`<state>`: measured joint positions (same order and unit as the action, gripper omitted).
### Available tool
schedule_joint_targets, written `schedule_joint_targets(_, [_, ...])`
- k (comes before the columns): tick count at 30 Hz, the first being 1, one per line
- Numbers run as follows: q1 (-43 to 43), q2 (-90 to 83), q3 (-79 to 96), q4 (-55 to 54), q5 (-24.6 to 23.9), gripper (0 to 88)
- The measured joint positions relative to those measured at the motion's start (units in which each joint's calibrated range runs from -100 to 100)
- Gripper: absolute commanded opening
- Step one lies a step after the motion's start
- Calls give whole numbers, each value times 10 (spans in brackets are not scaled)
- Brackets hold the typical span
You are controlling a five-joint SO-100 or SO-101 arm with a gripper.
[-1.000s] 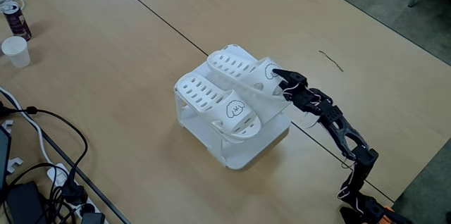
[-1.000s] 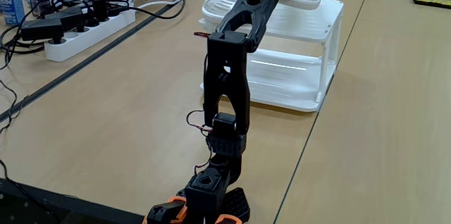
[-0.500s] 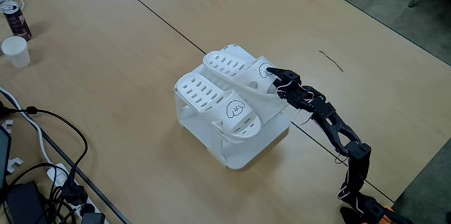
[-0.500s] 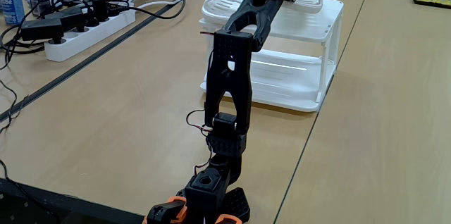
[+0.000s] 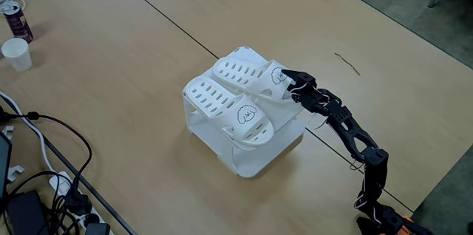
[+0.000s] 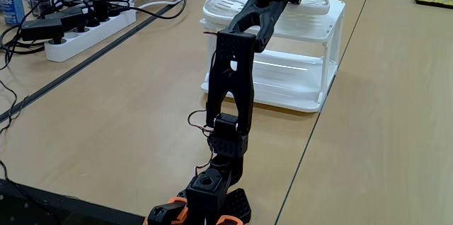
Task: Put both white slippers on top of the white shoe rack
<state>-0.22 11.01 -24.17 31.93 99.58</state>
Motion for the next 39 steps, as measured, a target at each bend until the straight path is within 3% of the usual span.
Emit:
schedule_joint_targets(3, [0, 0, 1, 0, 0, 176])
schedule_joint_targets(39, [-34, -21, 109, -6, 0, 177])
